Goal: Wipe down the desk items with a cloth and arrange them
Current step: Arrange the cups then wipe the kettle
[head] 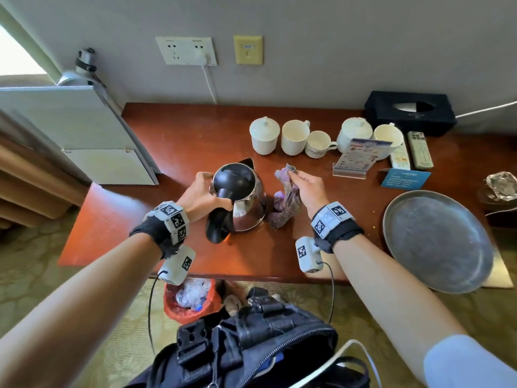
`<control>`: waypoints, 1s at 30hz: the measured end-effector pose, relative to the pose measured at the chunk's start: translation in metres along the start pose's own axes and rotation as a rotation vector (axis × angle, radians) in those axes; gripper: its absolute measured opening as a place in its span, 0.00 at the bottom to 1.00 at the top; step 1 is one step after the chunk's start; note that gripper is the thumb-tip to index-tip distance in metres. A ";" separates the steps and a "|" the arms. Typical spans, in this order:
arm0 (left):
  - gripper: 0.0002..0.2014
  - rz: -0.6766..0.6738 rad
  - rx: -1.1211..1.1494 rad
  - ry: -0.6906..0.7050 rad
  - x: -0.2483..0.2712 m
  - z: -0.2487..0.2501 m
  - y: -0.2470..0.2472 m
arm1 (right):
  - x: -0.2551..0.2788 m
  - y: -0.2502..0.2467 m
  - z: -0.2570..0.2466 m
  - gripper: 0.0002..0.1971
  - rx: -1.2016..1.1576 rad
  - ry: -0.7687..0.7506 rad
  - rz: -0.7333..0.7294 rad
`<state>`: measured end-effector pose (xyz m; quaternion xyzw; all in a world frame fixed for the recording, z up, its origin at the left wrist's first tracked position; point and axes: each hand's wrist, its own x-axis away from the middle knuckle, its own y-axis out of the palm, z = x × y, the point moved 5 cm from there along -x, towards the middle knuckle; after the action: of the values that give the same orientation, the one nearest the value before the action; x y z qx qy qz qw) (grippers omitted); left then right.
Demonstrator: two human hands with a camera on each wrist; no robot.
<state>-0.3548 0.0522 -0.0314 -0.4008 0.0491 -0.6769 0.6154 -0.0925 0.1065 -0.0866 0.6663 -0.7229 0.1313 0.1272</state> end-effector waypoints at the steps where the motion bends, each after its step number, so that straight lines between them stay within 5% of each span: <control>1: 0.50 0.014 -0.035 0.009 0.003 -0.001 -0.001 | 0.000 0.003 0.000 0.12 0.007 0.003 -0.006; 6: 0.57 0.049 -0.311 0.049 0.014 0.002 0.008 | 0.004 0.024 0.000 0.13 0.028 0.011 -0.067; 14: 0.49 -0.051 -0.033 0.038 0.014 -0.006 0.004 | 0.013 0.015 -0.021 0.14 -0.035 -0.148 0.078; 19: 0.44 -0.138 0.281 -0.017 0.013 -0.019 -0.008 | 0.014 0.018 -0.018 0.19 0.120 -0.181 0.015; 27: 0.45 -0.158 0.486 -0.096 0.006 -0.029 -0.011 | 0.031 0.023 -0.027 0.16 0.213 -0.278 0.048; 30: 0.32 -0.167 0.555 -0.123 -0.002 -0.031 -0.011 | 0.037 0.006 -0.036 0.15 0.264 -0.319 0.128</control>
<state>-0.3824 0.0437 -0.0467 -0.2602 -0.2082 -0.6872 0.6456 -0.1016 0.0854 -0.0401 0.6422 -0.7513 0.1255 -0.0859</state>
